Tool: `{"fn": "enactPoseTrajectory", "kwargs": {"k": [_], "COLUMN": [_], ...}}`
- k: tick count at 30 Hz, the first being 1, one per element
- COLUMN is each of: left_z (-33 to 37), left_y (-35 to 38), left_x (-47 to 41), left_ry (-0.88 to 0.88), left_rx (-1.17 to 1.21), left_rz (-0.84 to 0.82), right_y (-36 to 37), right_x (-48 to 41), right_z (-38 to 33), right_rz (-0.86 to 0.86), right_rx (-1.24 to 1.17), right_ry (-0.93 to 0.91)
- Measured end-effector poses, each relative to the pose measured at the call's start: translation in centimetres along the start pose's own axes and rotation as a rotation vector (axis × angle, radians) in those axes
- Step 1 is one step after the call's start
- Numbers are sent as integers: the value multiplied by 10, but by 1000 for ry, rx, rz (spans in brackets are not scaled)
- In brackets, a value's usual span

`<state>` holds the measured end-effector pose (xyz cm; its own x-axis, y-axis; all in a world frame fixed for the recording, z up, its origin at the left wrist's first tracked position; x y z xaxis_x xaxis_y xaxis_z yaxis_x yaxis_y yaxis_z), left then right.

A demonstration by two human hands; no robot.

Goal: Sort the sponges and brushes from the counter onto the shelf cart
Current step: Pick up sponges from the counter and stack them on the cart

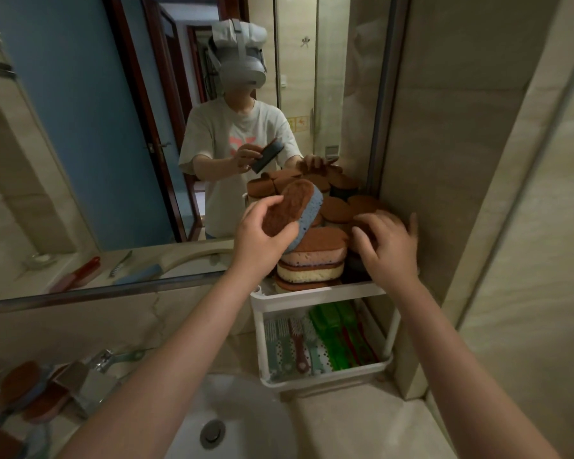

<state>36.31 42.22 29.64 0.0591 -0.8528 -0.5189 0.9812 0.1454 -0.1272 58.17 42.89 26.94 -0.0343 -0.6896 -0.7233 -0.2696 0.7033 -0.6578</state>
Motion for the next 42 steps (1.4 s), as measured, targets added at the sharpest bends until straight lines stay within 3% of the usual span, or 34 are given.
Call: {"fn": "enactPoseTrajectory", "kwargs": {"k": [3, 7, 9, 12, 15, 18, 21, 26, 35, 39, 42], "left_z": [14, 29, 33, 33, 29, 19, -3, -28, -29, -27, -21], "left_y": [19, 50, 58, 67, 72, 73, 89, 106, 105, 103, 98], "left_x": [-15, -26, -31, -41, -51, -53, -50, -48, -52, -54, -54], "left_ry": [-52, -107, -106, -94, -29, 34, 26, -36, -68, -88, -96], "left_rx": [-33, 89, 119, 164, 112, -78, -350, -640, -622, -552, -472], "left_rz": [-164, -430, -489, -510, -377, -222, -369, -542, -552, -532, -459], "right_y": [-19, -28, -25, -23, -25, -31, -33, -17, 16, 13, 4], "right_x": [-11, -19, -19, -16, -19, -24, -34, -53, -69, -68, -63], "right_z": [-5, -15, -10, 3, 17, 36, 44, 39, 36, 39, 35], "right_rz": [53, -246, -379, -406, -289, -61, 42, 15, -364, -361, -258], "right_rx": [-287, -972, -1109, -1168, -1053, -758, -501, -263, 12, -2, 24], "right_ry": [2, 76, 104, 149, 260, 476, 544, 455, 401, 377, 287]}}
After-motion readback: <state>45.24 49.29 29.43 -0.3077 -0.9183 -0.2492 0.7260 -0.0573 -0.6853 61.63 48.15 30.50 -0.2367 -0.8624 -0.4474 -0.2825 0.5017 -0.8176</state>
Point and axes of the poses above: each hand's wrist, its own x-axis away from the middle knuckle, its own y-axis out of the palm, z = x × y, the point moved 6 cm from there along -x, towards the middle knuckle, and after that the axes turned 14 degrees about x, right-handed, at the moved point
